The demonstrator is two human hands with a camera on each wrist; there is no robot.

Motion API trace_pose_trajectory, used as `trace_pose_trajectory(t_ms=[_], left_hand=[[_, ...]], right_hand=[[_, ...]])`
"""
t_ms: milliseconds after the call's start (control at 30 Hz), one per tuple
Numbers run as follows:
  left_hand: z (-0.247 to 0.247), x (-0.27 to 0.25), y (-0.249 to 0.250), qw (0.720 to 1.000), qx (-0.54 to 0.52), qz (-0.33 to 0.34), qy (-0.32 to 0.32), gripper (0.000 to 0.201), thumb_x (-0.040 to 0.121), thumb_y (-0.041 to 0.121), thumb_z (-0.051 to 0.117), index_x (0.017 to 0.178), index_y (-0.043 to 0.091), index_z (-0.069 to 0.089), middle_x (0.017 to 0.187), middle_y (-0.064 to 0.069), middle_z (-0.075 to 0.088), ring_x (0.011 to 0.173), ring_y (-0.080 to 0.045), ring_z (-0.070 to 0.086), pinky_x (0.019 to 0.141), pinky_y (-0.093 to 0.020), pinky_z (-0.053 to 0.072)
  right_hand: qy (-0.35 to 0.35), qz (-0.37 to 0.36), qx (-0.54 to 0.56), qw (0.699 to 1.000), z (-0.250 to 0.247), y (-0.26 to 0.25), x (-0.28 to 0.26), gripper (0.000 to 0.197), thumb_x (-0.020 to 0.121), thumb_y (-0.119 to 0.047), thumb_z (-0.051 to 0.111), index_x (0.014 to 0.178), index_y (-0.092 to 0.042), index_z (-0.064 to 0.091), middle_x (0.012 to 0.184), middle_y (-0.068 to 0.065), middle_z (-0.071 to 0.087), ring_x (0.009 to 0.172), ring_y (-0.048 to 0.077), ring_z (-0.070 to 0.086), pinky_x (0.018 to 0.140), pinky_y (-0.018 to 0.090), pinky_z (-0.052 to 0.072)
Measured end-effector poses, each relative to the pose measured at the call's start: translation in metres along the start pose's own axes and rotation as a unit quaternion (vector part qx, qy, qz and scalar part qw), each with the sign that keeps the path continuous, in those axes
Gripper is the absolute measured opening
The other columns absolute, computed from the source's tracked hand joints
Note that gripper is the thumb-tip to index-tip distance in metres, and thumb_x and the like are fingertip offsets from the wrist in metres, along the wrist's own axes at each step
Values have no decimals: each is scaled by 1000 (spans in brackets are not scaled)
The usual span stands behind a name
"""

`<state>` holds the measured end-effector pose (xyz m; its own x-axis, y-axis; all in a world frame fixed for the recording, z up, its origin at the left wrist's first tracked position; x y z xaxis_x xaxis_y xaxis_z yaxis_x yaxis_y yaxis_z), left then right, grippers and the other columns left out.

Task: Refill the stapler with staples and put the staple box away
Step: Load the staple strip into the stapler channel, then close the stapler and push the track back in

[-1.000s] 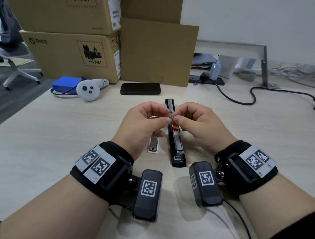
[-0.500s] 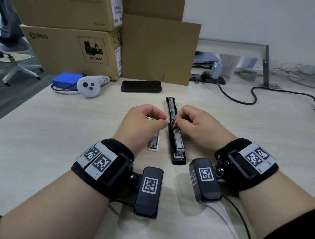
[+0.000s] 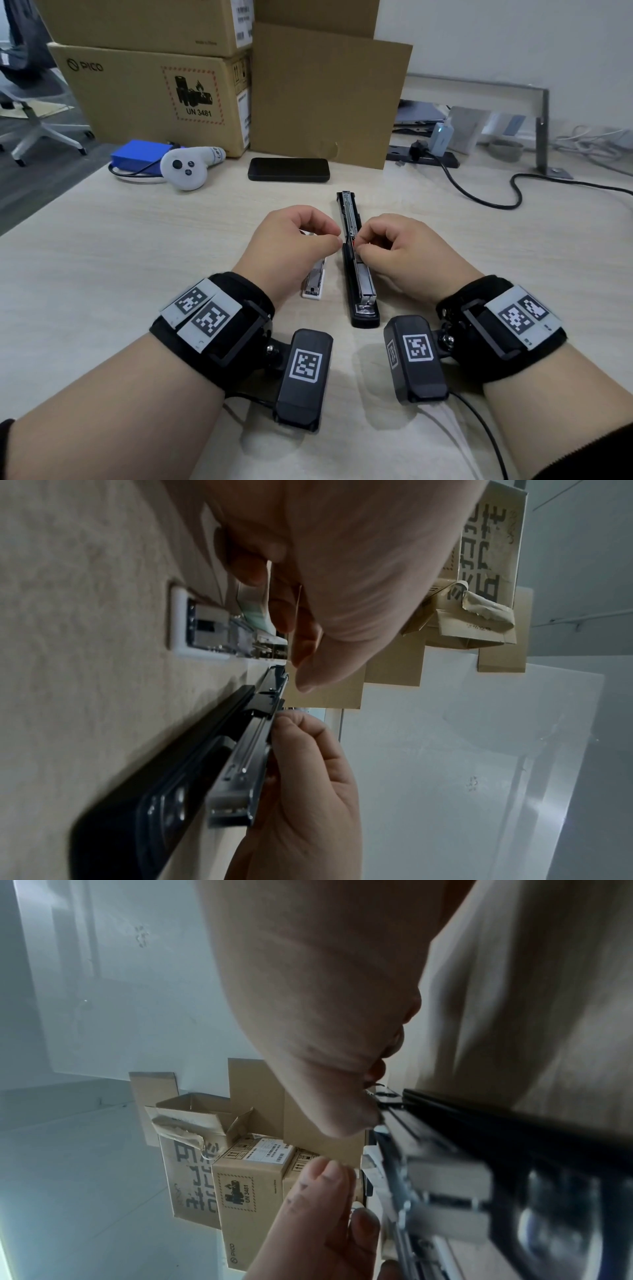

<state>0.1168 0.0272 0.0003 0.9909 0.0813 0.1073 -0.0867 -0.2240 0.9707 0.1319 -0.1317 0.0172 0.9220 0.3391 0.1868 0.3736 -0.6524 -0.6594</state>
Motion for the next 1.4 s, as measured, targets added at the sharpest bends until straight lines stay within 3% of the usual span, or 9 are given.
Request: trace_pose_trajectory(t_ms=[300, 400, 500, 600, 800, 967, 1100, 1200, 1400], left_hand=[[-1, -2, 5, 999, 36, 13, -4, 10, 84, 13, 77, 79, 21, 73, 43, 22, 53, 41, -1, 45, 44, -15, 39], [-2, -1, 4, 1000, 22, 4, 5, 10, 84, 15, 77, 79, 23, 74, 48, 22, 57, 45, -1, 47, 49, -17, 41], [-6, 1, 2, 1000, -14, -5, 23, 12, 83, 12, 74, 78, 23, 74, 58, 19, 63, 51, -3, 53, 59, -27, 44], [-7, 1, 3, 999, -30, -5, 33, 13, 83, 11, 73, 78, 23, 74, 67, 14, 66, 59, -8, 56, 64, -30, 46], [-10, 1, 6, 998, -48, 10, 44, 13, 84, 9, 72, 79, 21, 73, 69, 10, 65, 62, -9, 56, 64, -29, 49], [-14, 0, 9, 996, -71, 20, 59, 12, 89, 11, 69, 85, 22, 72, 76, 9, 67, 63, -2, 56, 61, -21, 46], [-18, 1, 9, 990, -112, 11, 82, 9, 93, 15, 65, 94, 24, 69, 93, 7, 68, 85, -13, 65, 67, -29, 51], [-12, 1, 6, 982, -179, -23, 60, 11, 98, 17, 60, 107, 22, 65, 108, 1, 67, 91, -15, 70, 63, -32, 59], [20, -9, 9, 955, -280, -82, -61, 25, 105, 27, 52, 130, 23, 55, 94, -7, 69, 63, -16, 67, 47, -30, 53]], right_hand=[[78, 45, 90, 992, -22, 11, -2, 22, 92, -22, 60, 79, -22, 77, 62, -3, 59, 60, 9, 51, 60, 25, 43], [20, 62, 74, 995, -7, 12, -1, 13, 91, -40, 62, 97, -33, 71, 63, -4, 59, 56, 8, 52, 64, 31, 45], [-88, 83, 30, 992, 17, 11, -7, 41, 87, -54, 62, 126, -46, 56, 58, -9, 55, 48, 3, 51, 61, 28, 39], [-104, 87, -26, 990, 22, 8, -9, 68, 81, -58, 63, 144, -51, 38, 70, -14, 54, 64, 6, 55, 63, 26, 38], [-64, 79, -19, 995, 20, 3, -8, 75, 81, -30, 60, 148, -48, 33, 69, -10, 60, 65, 15, 59, 65, 32, 47], [-19, 57, 33, 998, 10, -6, -8, 75, 77, -30, 61, 143, -54, 36, 52, -16, 58, 52, 8, 52, 59, 30, 43], [17, 30, 80, 996, 2, -20, -11, 73, 79, -21, 59, 142, -52, 40, 52, -8, 52, 53, 14, 49, 59, 42, 48], [39, 5, 121, 992, -3, -28, -15, 70, 83, -9, 60, 143, -42, 49, 45, -13, 47, 48, 6, 43, 55, 28, 39], [37, -22, 195, 980, 2, -39, -19, 63, 85, -2, 62, 130, -45, 60, 52, -13, 38, 53, 8, 38, 59, 28, 40]])
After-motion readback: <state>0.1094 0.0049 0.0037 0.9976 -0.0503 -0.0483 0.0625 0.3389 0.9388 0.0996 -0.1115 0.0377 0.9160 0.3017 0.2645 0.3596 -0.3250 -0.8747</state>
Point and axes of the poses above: each hand's wrist, its own x-axis towards the middle knuckle, its own z-axis out of the palm, y = z × x, the point moved 10 cm from there along x, towards the middle knuckle
